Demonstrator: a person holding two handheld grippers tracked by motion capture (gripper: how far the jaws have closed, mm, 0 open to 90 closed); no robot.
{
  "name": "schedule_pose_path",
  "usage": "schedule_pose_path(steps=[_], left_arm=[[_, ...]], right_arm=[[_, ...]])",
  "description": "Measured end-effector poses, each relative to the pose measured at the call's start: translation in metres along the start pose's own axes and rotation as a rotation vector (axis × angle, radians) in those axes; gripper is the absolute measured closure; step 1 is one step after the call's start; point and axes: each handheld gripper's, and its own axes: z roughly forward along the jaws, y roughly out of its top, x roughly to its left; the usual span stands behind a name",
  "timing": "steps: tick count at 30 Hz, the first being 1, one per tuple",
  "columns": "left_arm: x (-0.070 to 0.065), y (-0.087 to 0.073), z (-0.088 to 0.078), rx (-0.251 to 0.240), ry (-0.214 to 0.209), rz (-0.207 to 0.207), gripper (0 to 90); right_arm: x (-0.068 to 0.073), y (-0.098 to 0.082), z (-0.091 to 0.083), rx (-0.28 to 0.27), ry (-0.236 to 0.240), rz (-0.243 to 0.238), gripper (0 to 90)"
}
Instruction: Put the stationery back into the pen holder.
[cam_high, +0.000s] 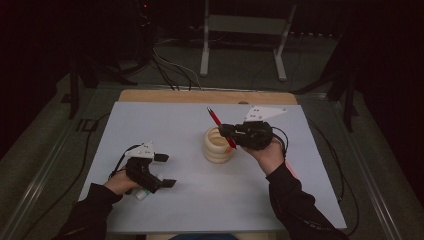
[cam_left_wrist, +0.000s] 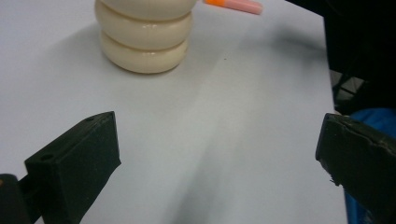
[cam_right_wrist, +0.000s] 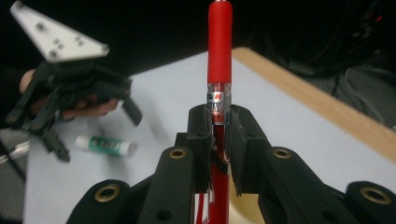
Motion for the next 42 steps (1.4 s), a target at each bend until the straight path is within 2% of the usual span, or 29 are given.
schedule_pose_path(steps=[5, 6, 7, 13, 15, 20, 27, 36, 42], left_arm=[[-0.002, -0.005, -0.002, -0.037, 0.039, -0.006, 0.3], [-0.002, -0.005, -0.002, -0.037, 0.039, -0.006, 0.3], [-0.004, -0.008, -0.004, -0.055, 0.072, -0.006, 0.3], [-0.008, -0.012, -0.011, -0.105, 0.144, -0.025, 0.3], [-0.009, -0.014, -0.013, -0.121, 0.148, -0.032, 0.3], [-0.012, -0.018, -0.015, -0.128, 0.174, -0.045, 0.4], [-0.016, -0.023, -0.016, -0.130, 0.189, -0.059, 0.4], [-0.020, -0.028, -0.016, -0.142, 0.197, -0.079, 0.4], [-0.018, -0.029, -0.017, -0.148, 0.204, -0.087, 0.4]], right_arm=[[-0.005, -0.001, 0.004, -0.078, -0.042, 0.034, 80.1], [-0.005, -0.001, 0.004, -0.078, -0.042, 0.034, 80.1], [-0.007, -0.002, 0.007, -0.127, -0.070, 0.057, 80.0], [-0.009, -0.006, 0.016, -0.168, -0.125, 0.076, 80.0], [-0.010, -0.009, 0.020, -0.180, -0.150, 0.083, 80.0], [-0.015, -0.016, 0.030, -0.211, -0.177, 0.123, 80.0], [-0.019, -0.024, 0.043, -0.217, -0.233, 0.151, 79.9], [-0.023, -0.040, 0.058, -0.192, -0.301, 0.195, 79.9], [-0.024, -0.048, 0.066, -0.172, -0.306, 0.222, 79.9]])
